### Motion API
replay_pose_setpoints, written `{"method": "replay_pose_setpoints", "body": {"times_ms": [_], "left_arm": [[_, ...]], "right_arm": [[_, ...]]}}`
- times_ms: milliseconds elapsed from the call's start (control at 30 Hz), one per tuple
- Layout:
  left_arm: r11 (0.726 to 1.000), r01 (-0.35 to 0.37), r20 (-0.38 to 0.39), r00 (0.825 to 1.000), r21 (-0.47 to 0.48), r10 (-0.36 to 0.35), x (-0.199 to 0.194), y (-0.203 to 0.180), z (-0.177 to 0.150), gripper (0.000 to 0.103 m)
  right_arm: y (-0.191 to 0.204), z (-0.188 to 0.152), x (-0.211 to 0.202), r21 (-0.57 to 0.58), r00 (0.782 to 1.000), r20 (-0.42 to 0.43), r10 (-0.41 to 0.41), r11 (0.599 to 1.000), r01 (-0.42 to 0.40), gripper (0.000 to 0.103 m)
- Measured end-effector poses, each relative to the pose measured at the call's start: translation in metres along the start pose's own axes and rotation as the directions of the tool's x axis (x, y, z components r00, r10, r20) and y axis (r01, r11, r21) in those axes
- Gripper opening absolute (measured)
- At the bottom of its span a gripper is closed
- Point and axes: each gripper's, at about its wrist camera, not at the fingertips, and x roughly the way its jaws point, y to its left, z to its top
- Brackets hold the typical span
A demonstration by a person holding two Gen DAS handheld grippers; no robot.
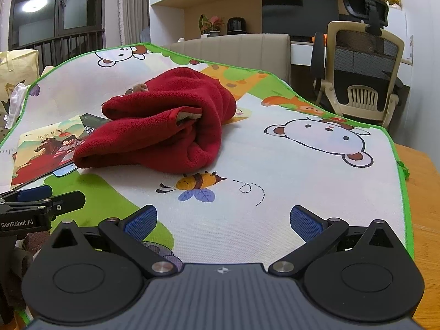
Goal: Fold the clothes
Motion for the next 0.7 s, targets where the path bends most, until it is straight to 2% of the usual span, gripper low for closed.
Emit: {"method": "replay_pose_setpoints", "body": {"times_ms": [700], "left_arm": [[1.000, -0.010, 0.006, 1.000, -0.007, 0.010, -0.0008, 0.0007, -0.0011, 0.103]], "right_arm": [[-0.0029, 0.0000, -0.0009, 0.009, 1.000, 0.000, 0.002, 1.000, -0.002, 0.103]]}}
